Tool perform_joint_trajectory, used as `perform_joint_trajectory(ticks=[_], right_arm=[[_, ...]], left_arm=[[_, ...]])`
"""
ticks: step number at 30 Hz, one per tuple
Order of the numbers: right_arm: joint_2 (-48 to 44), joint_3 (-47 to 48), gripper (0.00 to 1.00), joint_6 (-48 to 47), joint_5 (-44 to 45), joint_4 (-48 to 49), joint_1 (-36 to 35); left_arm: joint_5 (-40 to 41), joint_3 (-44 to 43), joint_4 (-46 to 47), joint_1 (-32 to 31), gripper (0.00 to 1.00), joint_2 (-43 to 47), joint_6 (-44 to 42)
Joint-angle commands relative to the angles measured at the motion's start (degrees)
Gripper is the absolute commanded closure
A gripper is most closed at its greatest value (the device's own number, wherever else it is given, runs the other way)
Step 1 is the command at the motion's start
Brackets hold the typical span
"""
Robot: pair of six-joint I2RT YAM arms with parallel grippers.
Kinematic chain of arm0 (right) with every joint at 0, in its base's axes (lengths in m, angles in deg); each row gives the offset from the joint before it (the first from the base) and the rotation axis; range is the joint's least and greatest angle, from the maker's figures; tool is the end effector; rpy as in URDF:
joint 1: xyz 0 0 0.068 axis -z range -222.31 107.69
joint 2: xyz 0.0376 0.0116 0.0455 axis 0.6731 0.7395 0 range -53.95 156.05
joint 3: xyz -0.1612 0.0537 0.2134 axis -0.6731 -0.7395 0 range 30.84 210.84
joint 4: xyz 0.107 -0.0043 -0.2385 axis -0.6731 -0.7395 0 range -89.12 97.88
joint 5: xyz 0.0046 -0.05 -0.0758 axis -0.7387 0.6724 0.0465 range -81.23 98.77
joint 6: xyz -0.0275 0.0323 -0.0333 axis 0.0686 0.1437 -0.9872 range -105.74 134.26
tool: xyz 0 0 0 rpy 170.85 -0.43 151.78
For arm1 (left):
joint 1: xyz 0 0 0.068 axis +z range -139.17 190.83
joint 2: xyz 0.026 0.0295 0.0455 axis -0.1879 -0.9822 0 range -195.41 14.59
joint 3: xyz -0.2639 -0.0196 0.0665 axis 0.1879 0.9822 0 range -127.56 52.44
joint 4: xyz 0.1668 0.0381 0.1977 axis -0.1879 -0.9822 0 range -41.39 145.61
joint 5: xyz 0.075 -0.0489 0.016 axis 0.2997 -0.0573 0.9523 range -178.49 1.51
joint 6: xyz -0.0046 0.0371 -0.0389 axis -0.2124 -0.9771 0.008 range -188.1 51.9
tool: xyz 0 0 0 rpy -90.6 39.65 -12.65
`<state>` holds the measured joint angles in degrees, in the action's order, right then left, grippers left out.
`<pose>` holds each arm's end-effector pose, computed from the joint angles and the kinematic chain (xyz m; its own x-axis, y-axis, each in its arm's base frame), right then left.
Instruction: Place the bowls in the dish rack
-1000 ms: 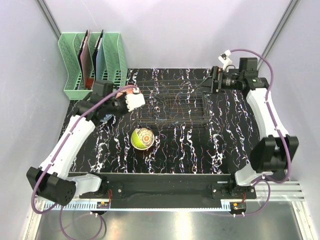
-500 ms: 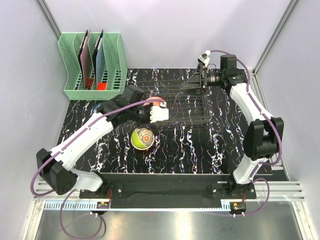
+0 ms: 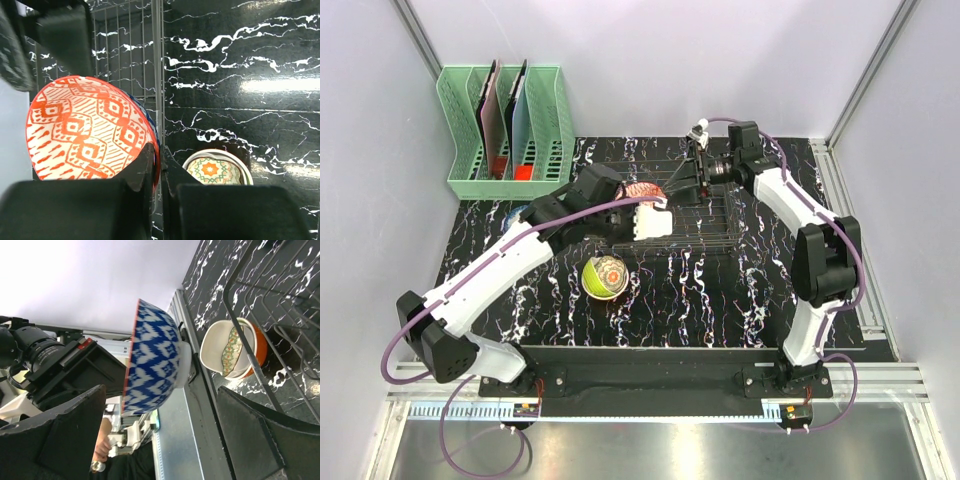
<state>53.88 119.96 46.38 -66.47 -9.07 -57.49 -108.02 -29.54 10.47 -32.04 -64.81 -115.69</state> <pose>0.3960 0.1432 0.2947 -0.9151 -0.1079 -0.3885 -0.3996 0.1152 0.9094 0.2063 -0.2079 0.3712 0.2721 0.6968 -0.6637 0.9202 0.0133 0.3912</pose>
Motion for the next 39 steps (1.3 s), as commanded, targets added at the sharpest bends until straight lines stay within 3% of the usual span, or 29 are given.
perform_joint_trajectory(ticks=[1,9,21,32,36,39], right_arm=[[1.2,1.4,0.00,2.2,-4.4,2.3,-1.3],[1.1,0.3,0.00,4.4,-7.0,5.4,-5.6],[0.4,-1.0,0.04,6.3,-9.1,7.5,-6.0],[0.8,-0.3,0.25,8.2,-12.6,10.3,-6.0],[0.8,0.3,0.22,8.6,-14.6,10.7,-6.0],[0.6,1.0,0.13,8.6,-16.6,10.9,-6.1]], left_arm=[[1.4,-3.5,4.5,-0.9,1.00,0.7,0.7],[1.8,-4.2,4.5,-1.5,1.00,-0.1,0.7],[2.1,-3.5,4.7,-1.8,1.00,0.2,0.7],[2.2,-2.1,5.3,-1.8,1.00,0.8,0.5],[2.3,-1.4,5.7,-1.7,1.00,1.0,0.5],[2.4,-0.8,6.2,-1.8,1.00,1.3,0.7]])
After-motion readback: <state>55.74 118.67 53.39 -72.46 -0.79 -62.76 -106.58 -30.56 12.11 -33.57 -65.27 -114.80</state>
